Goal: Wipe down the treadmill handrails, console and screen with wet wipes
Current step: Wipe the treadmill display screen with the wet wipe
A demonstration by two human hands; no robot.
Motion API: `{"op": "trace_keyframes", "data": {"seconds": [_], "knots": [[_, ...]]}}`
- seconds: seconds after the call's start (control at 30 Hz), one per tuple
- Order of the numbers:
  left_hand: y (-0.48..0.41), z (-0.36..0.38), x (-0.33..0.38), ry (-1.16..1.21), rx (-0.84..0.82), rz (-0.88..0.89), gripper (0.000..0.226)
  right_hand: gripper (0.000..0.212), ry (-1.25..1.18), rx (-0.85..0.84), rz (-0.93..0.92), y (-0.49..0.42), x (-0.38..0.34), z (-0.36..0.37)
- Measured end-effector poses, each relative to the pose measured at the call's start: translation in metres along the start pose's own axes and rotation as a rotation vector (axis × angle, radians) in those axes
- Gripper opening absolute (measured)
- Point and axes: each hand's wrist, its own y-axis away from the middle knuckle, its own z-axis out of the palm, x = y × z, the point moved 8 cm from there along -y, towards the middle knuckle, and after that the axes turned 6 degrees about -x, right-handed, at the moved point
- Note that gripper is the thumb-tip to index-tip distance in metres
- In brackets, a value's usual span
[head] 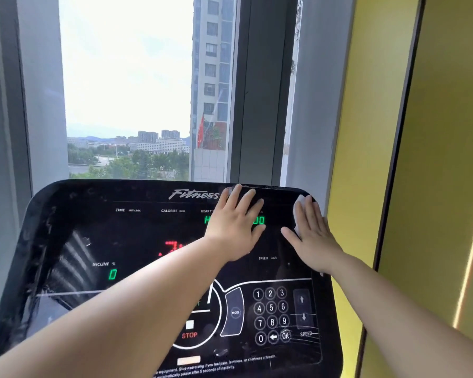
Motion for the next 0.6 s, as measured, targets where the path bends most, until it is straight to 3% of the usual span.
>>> {"op": "trace_keyframes", "data": {"seconds": [0.2,0.4,0.6], "knots": [[-0.001,0.0,0.001,-0.009,-0.017,-0.014,0.063,0.072,-0.077,0.058,0.006,-0.016,-0.001,-0.023],[-0.001,0.001,0.005,-0.008,-0.035,-0.022,0.068,0.071,-0.006,0.028,-0.032,0.014,0.012,0.013],[-0.002,0.0,0.005,-0.026,-0.097,-0.02,0.069,0.07,-0.054,0.061,0.011,-0.007,0.012,-0.017]]}}
